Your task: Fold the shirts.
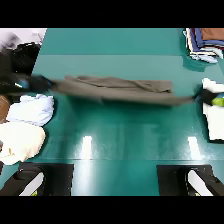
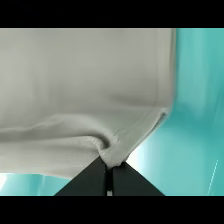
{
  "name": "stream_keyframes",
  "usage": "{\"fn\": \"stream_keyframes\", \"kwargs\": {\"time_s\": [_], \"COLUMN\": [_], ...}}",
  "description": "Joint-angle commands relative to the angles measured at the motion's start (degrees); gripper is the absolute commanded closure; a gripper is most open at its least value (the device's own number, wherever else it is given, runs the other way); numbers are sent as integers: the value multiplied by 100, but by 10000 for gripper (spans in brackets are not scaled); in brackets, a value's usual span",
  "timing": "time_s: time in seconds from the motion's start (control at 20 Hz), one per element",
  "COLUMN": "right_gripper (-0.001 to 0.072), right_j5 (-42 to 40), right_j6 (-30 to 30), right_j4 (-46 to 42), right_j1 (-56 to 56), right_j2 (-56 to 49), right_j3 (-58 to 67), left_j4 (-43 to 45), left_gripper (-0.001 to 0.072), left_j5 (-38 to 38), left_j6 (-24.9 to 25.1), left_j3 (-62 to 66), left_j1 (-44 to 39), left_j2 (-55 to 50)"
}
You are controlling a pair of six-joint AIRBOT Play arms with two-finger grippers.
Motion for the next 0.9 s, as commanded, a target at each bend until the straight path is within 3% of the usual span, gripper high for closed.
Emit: {"fn": "stream_keyframes", "kwargs": {"time_s": [0.0,0.2,0.4,0.65,0.85], "right_gripper": [697,697,698,698,698], "right_j5": [-470,-431,365,1585,1714], "right_j6": [4,9,151,223,221], "right_j4": [-55,-640,-1088,-1084,-1082], "right_j1": [103,94,85,87,92], "right_j2": [669,914,566,-492,-1202], "right_j3": [1862,3713,5090,5963,5158], "left_j4": [289,286,280,280,109], "left_gripper": [682,683,684,683,682], "left_j5": [-291,-81,162,-278,-957], "left_j6": [-116,-232,-348,-350,-348], "left_j3": [2129,4380,5346,4767,3539], "left_j1": [-2,-2,-2,-2,-2], "left_j2": [372,350,334,26,-717]}}
